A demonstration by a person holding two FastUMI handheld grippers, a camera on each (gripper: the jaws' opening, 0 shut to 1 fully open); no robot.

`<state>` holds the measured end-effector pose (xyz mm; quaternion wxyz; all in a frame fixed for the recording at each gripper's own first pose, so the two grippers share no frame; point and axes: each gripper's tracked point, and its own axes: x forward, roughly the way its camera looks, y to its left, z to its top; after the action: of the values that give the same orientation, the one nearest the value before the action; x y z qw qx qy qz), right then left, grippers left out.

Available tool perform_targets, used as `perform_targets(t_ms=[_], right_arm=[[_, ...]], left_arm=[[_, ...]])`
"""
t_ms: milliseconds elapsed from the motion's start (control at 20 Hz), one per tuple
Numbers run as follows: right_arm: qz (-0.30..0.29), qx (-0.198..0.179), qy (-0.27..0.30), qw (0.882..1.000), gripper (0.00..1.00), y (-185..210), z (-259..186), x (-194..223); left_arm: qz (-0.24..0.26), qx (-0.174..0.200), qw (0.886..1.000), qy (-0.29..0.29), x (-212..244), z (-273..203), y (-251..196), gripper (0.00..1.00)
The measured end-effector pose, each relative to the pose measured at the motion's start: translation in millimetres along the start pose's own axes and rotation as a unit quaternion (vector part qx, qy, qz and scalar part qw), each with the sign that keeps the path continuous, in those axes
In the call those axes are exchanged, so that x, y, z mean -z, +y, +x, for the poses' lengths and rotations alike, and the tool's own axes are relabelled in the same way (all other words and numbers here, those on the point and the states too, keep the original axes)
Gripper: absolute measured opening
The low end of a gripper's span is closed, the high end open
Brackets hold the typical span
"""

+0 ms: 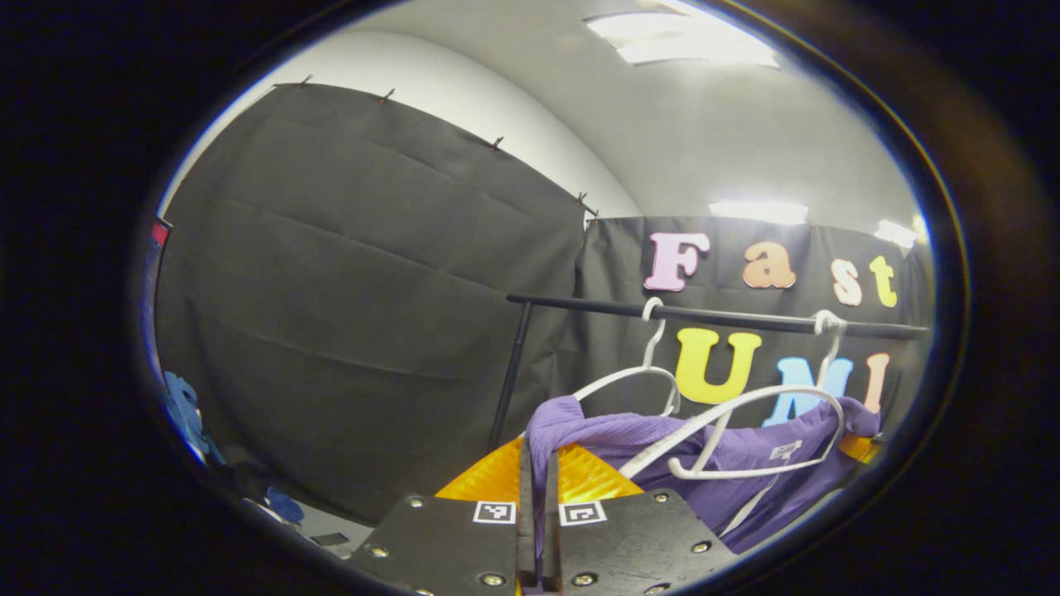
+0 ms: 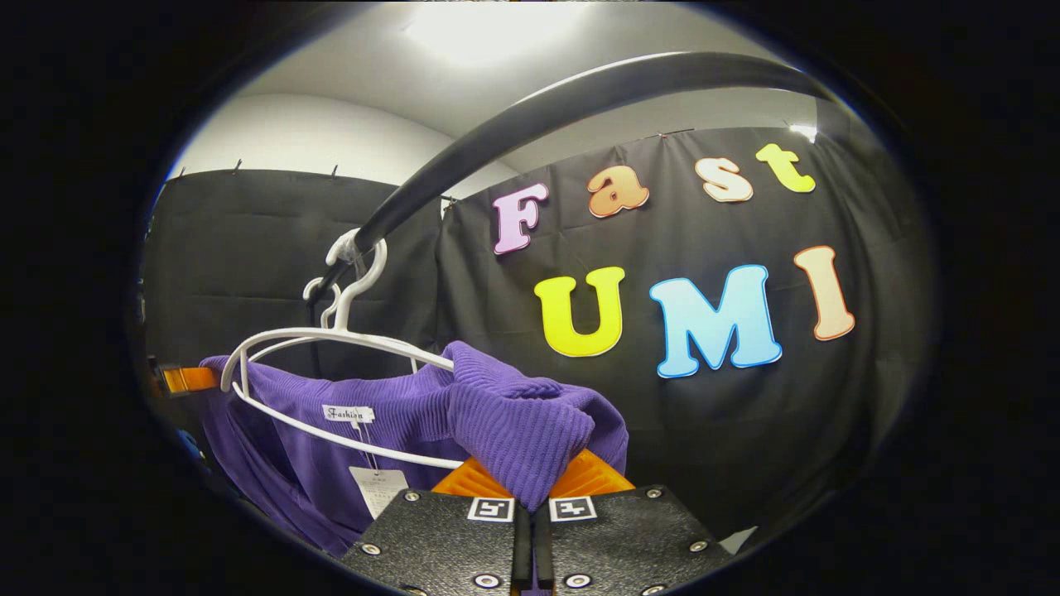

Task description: Grasp the clothes on the hanger with both hands and then place them into the laundry hamper below.

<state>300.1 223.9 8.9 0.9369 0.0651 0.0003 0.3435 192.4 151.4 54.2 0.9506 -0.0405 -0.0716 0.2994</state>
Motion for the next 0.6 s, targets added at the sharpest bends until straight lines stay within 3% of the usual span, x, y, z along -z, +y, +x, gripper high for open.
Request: perform_targets(t_ms=[50,100,150,250,300,600], right_arm=[[-0.001,0.002,-0.001,1.000,0.01,-0.4,-2.5,-0.6],[-0.004,0.005,0.000,1.000,0.01,-1.1,-5.7,-0.2],[-0.004,0.009,0.001,1.000,0.01,-1.5,-7.3,-0.2],[-0.006,0.017,0.000,1.000,0.01,-9.4,-7.2,0.6],[-0.010,0.024,-0.003,1.000,0.01,-17.6,-6.2,0.8],[-0.031,0.062,-0.015,0.997,0.01,-52.2,-7.0,-0.6]], left_arm=[[-0.004,0.002,1.000,0.009,8.1,-1.8,0.4,0.10],[-0.007,0.004,1.000,0.017,17.5,-2.2,0.4,0.04],[-0.007,0.004,1.000,0.025,25.6,-2.1,-0.2,0.10],[-0.006,0.008,0.999,0.035,39.9,-5.4,-3.4,0.10],[-0.010,0.012,0.999,0.040,45.5,-6.1,-7.5,0.00],[-0.018,0.041,0.997,0.065,74.7,-16.8,-36.6,0.04]])
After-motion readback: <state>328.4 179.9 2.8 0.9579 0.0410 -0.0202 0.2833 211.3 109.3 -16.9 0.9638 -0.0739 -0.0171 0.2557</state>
